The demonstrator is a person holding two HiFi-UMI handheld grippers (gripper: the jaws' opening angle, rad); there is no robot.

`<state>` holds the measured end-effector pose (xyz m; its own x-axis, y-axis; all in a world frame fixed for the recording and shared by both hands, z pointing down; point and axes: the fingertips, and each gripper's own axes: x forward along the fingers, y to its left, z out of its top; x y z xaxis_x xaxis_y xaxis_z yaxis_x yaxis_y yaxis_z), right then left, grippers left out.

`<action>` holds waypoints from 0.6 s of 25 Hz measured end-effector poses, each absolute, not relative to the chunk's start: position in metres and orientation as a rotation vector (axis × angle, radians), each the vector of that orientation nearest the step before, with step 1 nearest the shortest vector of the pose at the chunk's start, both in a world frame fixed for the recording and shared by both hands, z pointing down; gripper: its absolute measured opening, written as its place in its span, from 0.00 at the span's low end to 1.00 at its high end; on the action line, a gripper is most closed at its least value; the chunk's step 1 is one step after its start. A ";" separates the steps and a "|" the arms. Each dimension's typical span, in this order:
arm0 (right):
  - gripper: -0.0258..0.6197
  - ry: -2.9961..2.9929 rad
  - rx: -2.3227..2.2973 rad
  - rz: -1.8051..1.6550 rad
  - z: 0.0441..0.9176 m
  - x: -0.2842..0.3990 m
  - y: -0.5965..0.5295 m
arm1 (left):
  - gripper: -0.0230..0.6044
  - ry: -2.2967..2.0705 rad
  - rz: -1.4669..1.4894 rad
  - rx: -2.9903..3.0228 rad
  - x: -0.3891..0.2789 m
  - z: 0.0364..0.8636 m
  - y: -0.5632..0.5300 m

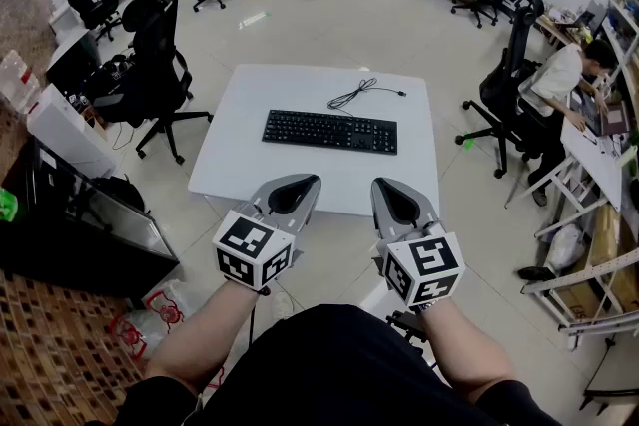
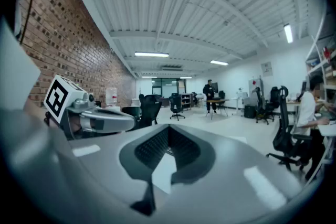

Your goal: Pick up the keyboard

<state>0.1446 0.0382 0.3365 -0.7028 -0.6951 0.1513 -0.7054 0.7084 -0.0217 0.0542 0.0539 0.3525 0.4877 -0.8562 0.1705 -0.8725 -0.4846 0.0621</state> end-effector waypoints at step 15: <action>0.04 -2.798 1.083 0.147 0.346 0.163 0.044 | 0.06 -1.522 0.182 2.473 0.069 0.368 0.055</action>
<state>0.1628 0.0437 0.3460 -0.7319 -0.6617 0.1630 -0.6751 0.7365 -0.0414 0.0686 0.0545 0.3677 0.4525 -0.8629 0.2252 -0.8916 -0.4335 0.1306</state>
